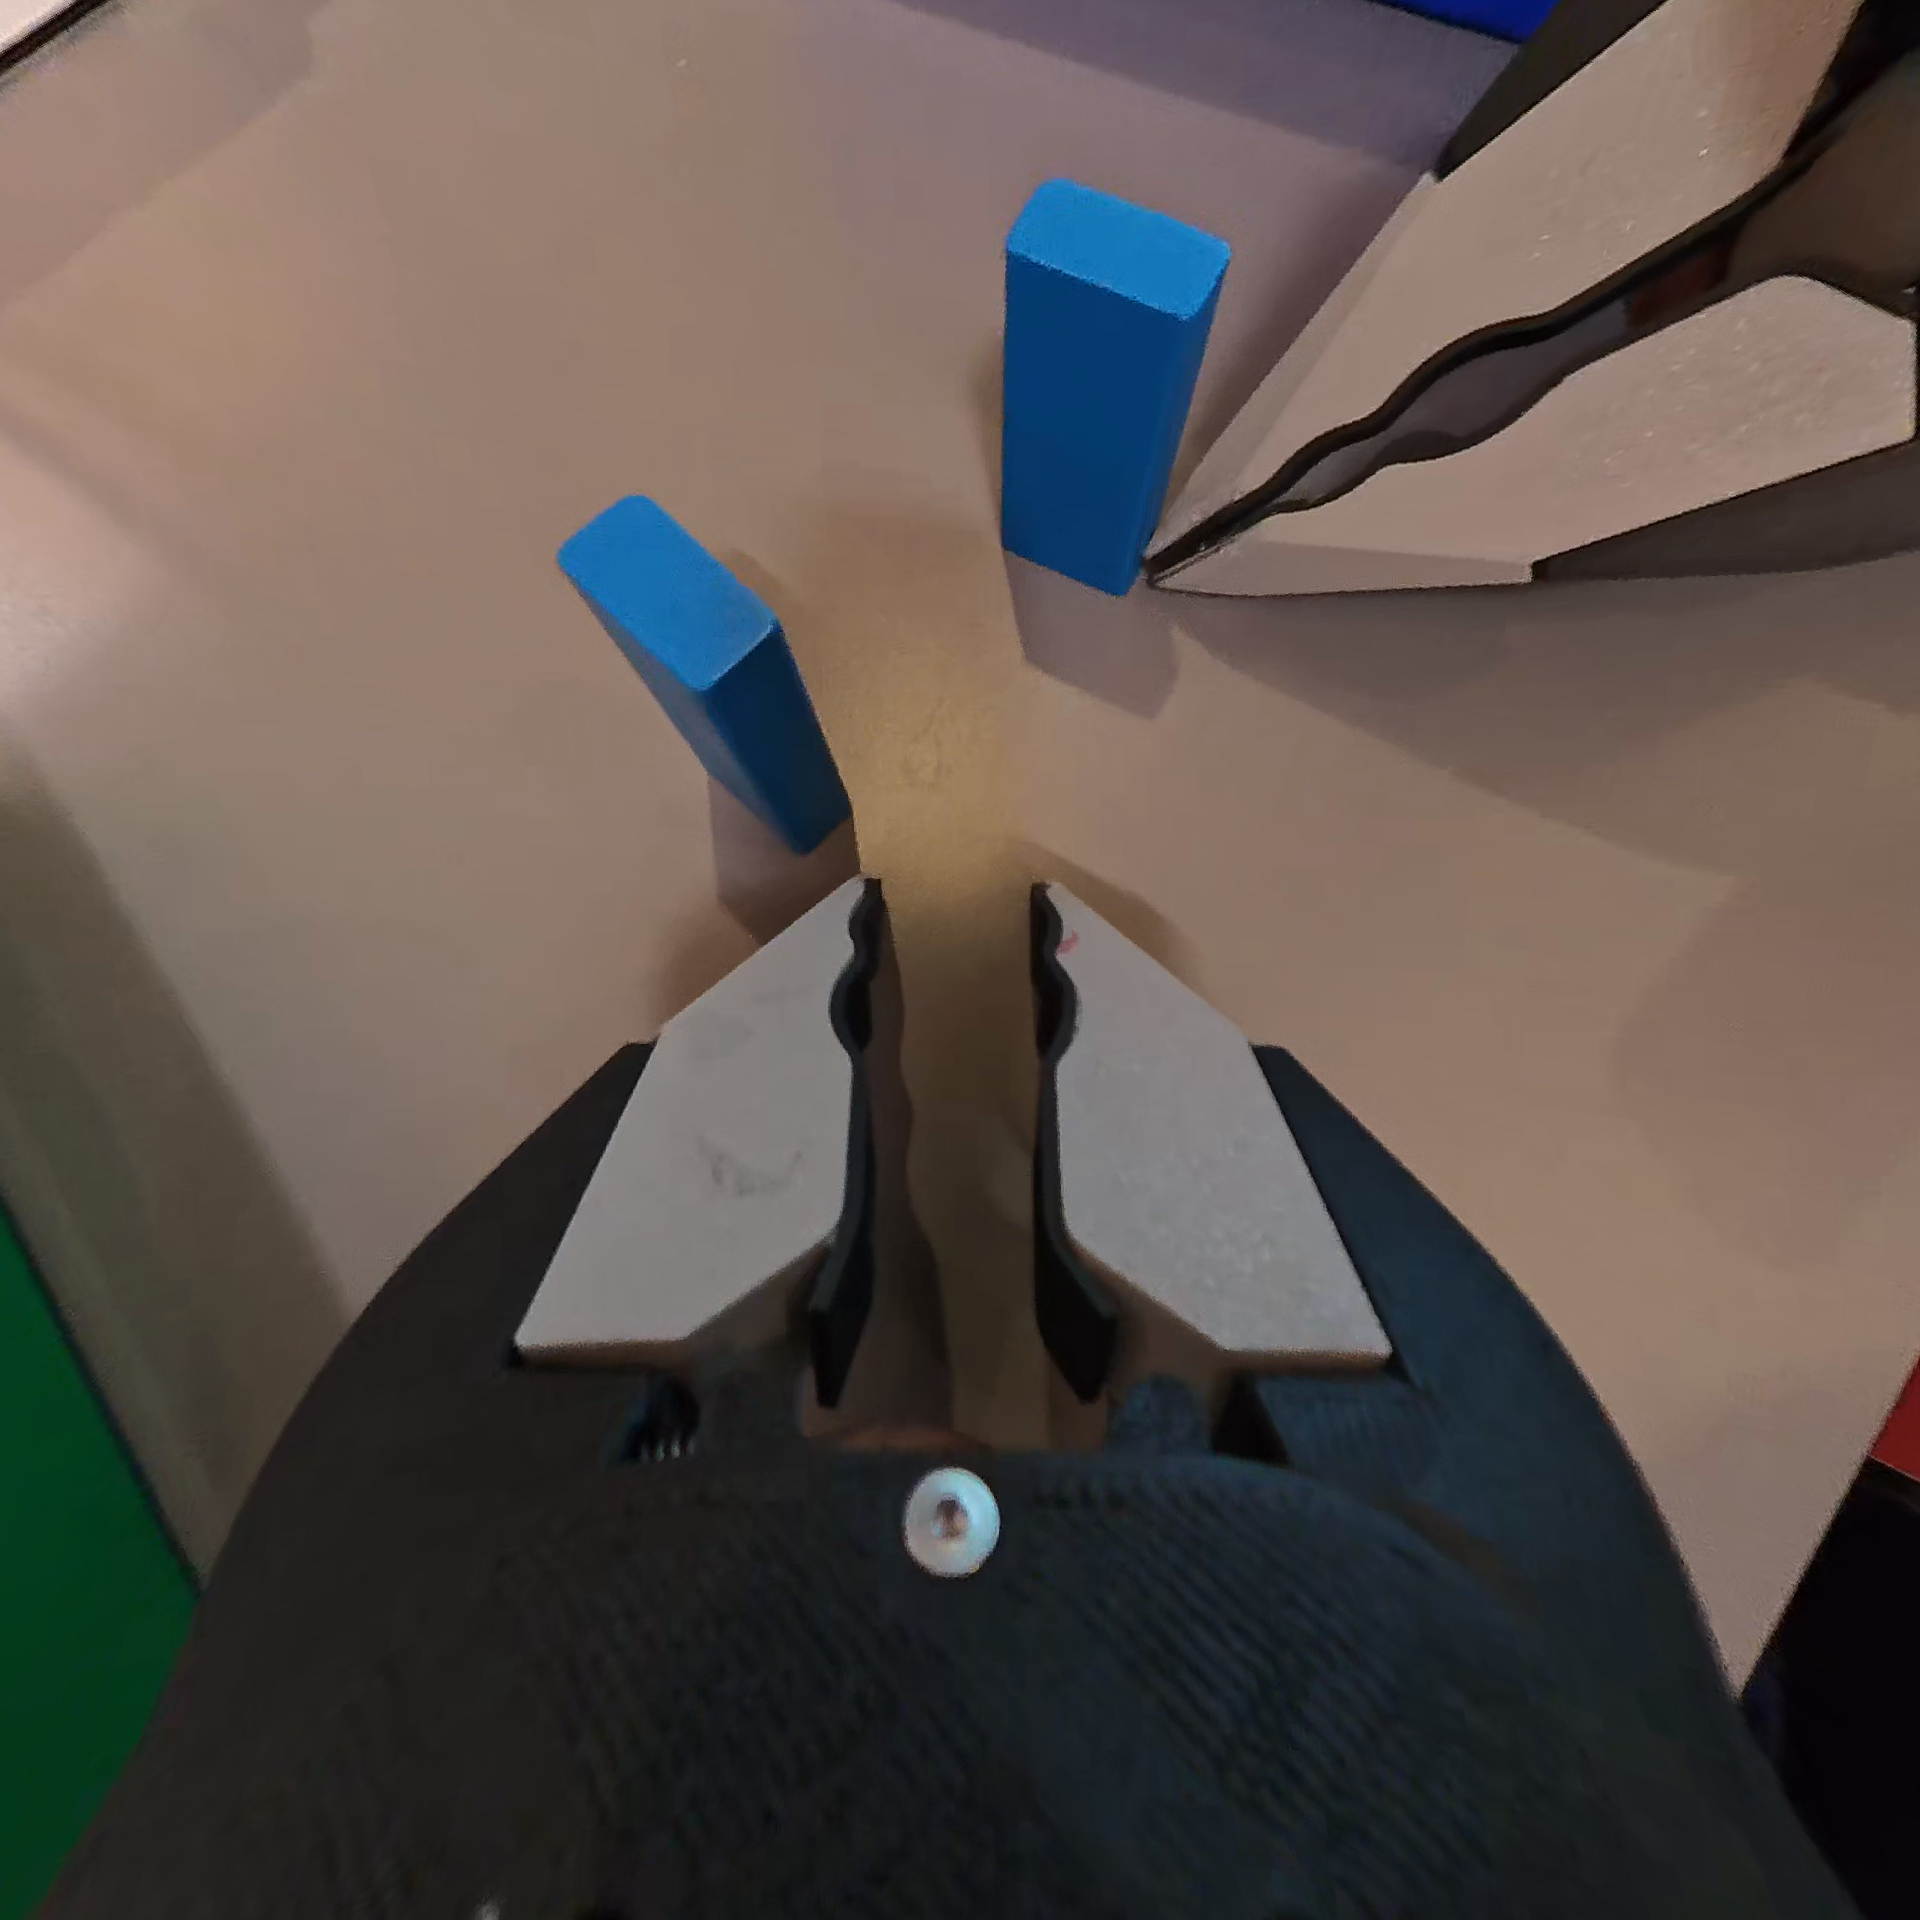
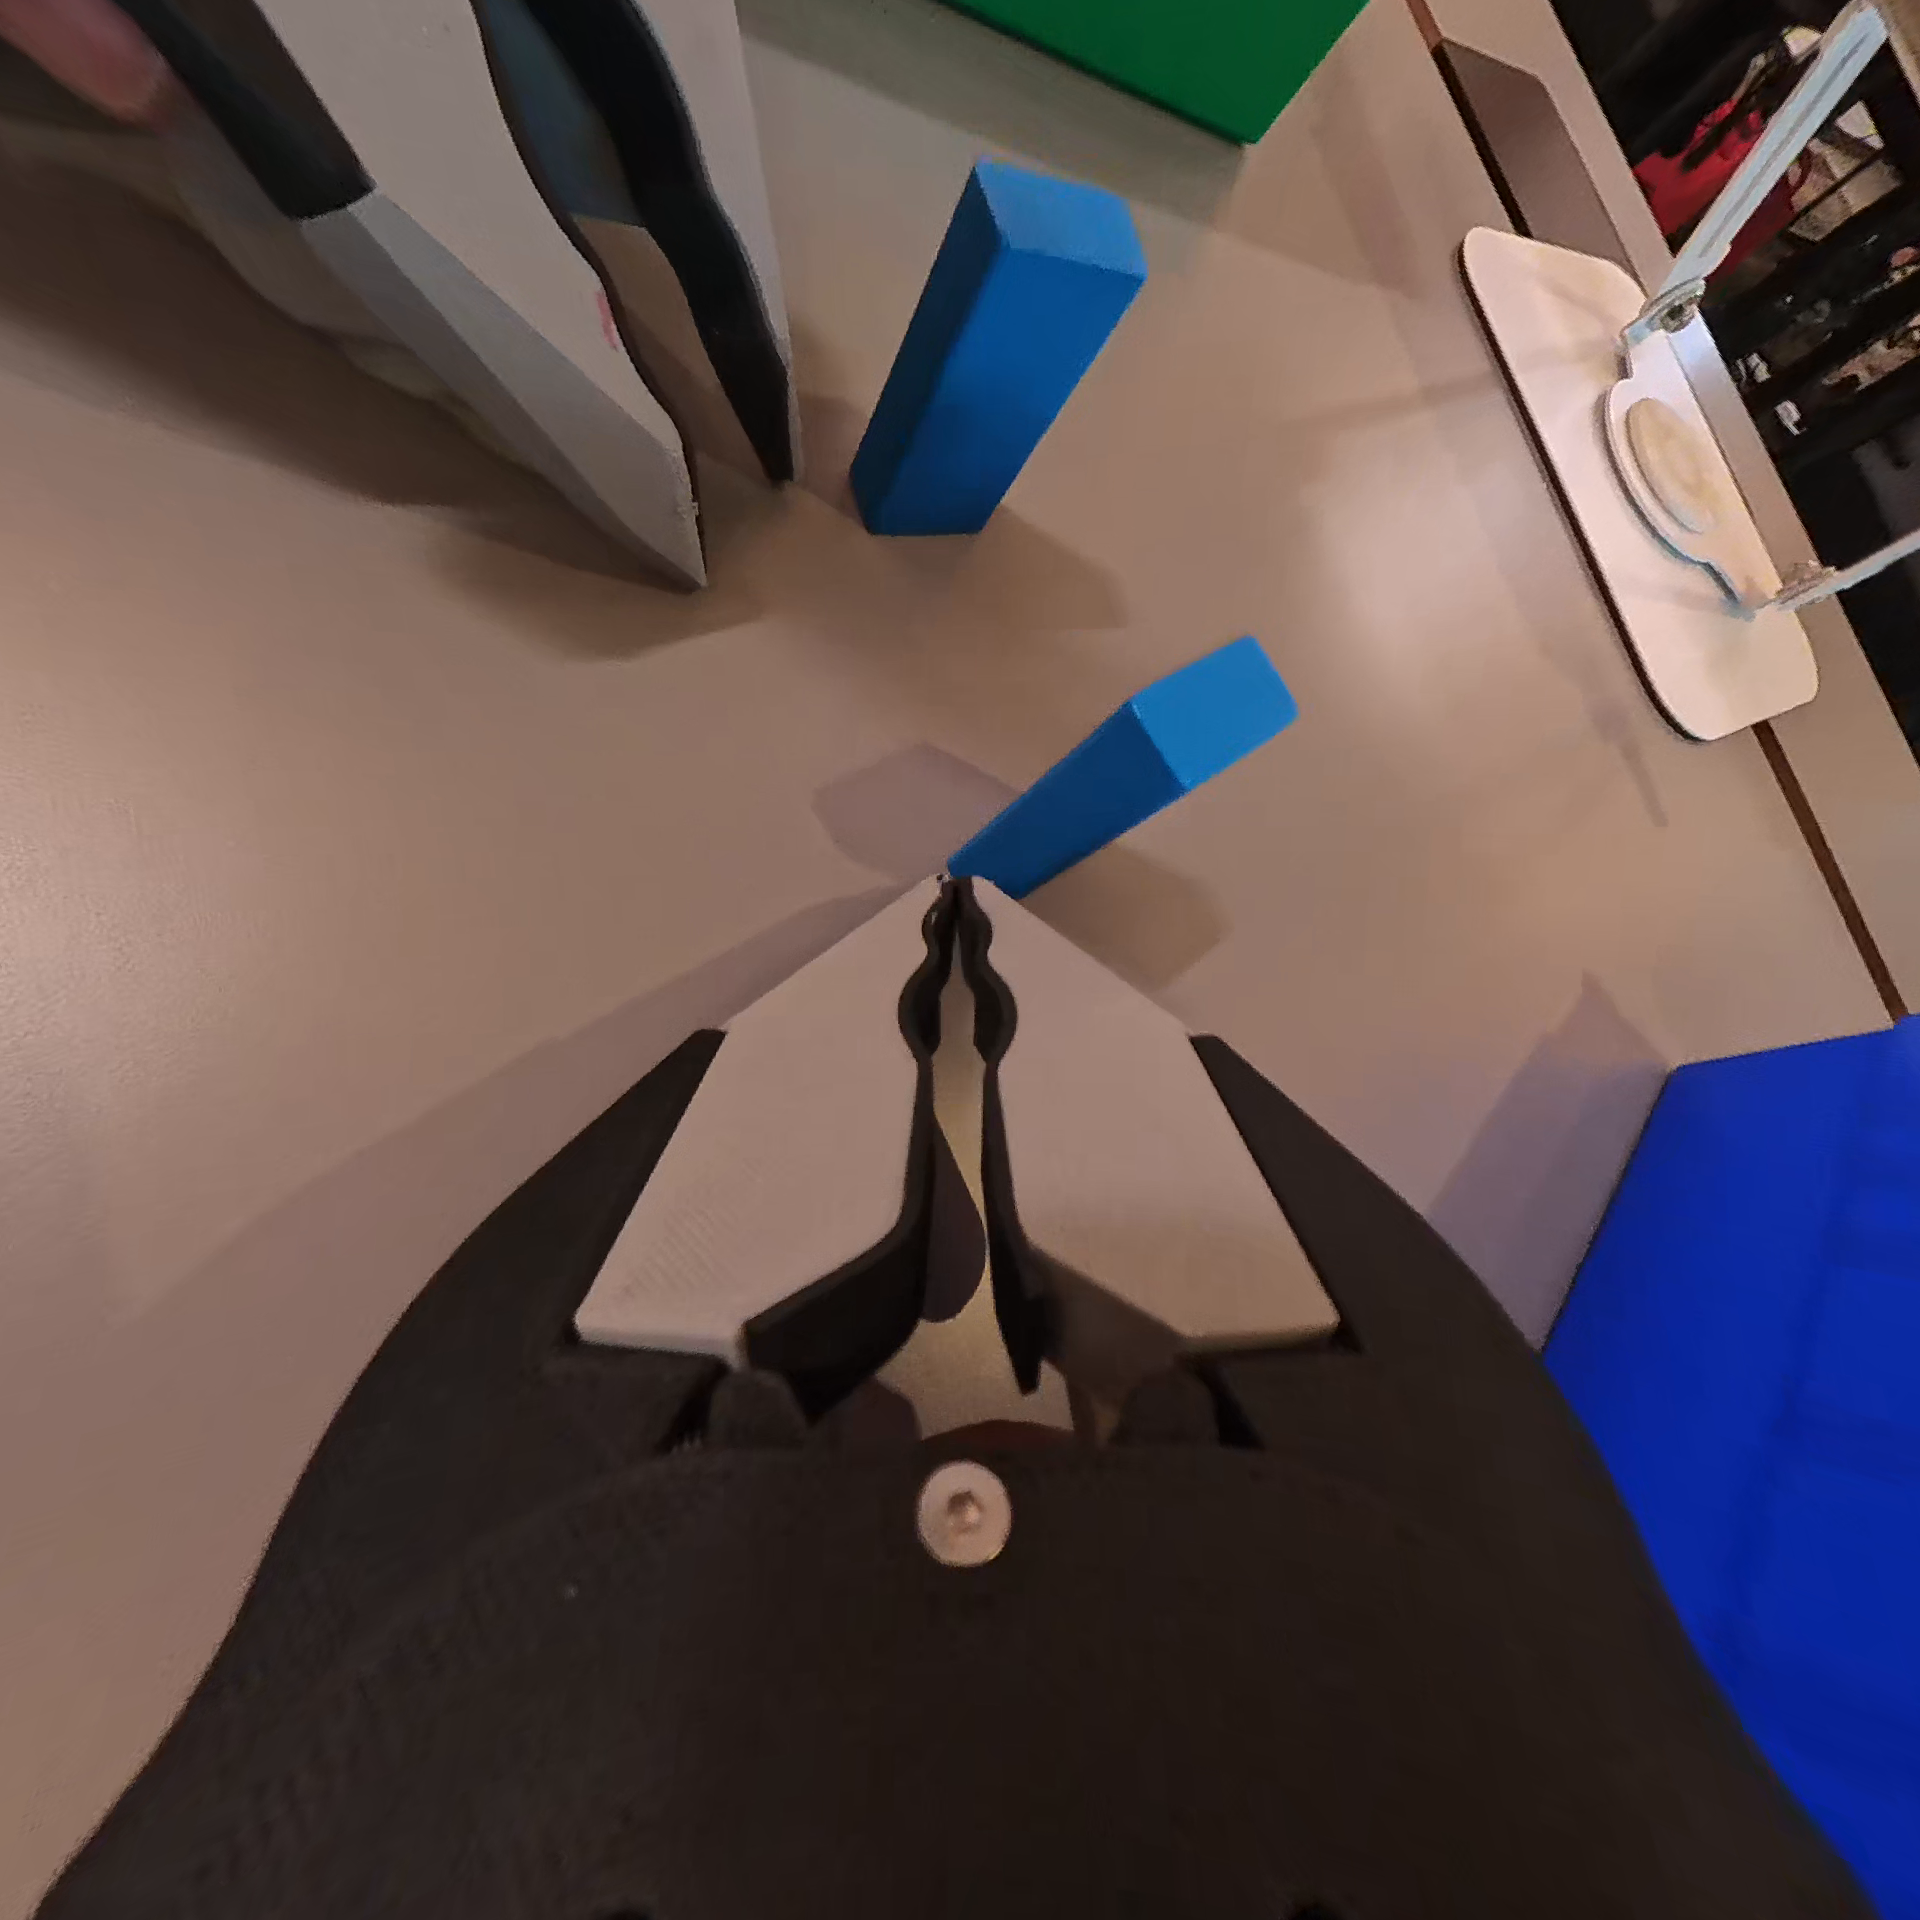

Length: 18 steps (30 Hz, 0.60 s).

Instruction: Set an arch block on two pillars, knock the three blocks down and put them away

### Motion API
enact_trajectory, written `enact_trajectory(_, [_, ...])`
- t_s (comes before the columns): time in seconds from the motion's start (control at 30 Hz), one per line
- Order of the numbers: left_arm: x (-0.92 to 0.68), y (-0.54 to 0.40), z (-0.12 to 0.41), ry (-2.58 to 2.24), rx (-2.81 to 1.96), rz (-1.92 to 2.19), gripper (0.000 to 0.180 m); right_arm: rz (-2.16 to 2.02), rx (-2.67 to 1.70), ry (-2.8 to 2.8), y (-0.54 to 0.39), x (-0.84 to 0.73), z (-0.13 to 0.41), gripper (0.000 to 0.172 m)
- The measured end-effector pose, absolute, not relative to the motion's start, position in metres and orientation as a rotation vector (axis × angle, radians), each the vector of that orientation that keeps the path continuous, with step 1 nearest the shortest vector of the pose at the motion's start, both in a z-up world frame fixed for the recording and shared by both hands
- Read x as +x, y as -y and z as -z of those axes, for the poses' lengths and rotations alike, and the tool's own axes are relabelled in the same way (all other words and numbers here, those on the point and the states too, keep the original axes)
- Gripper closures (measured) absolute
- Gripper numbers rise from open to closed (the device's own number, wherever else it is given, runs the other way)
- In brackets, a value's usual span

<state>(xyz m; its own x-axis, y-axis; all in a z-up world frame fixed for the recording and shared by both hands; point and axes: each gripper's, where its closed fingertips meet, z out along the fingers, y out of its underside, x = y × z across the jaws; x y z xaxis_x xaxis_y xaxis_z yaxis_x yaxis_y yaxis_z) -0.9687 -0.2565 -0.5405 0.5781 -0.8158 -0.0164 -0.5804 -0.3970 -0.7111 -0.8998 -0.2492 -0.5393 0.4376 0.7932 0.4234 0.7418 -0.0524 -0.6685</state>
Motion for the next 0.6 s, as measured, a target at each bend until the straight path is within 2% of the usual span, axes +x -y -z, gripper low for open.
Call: enact_trajectory(0.6, [-0.994, 0.250, 0.541, -1.058, -2.170, 0.411, 0.150, -0.057, -1.814, 1.284, 0.245, -0.895, 0.538, 0.172])
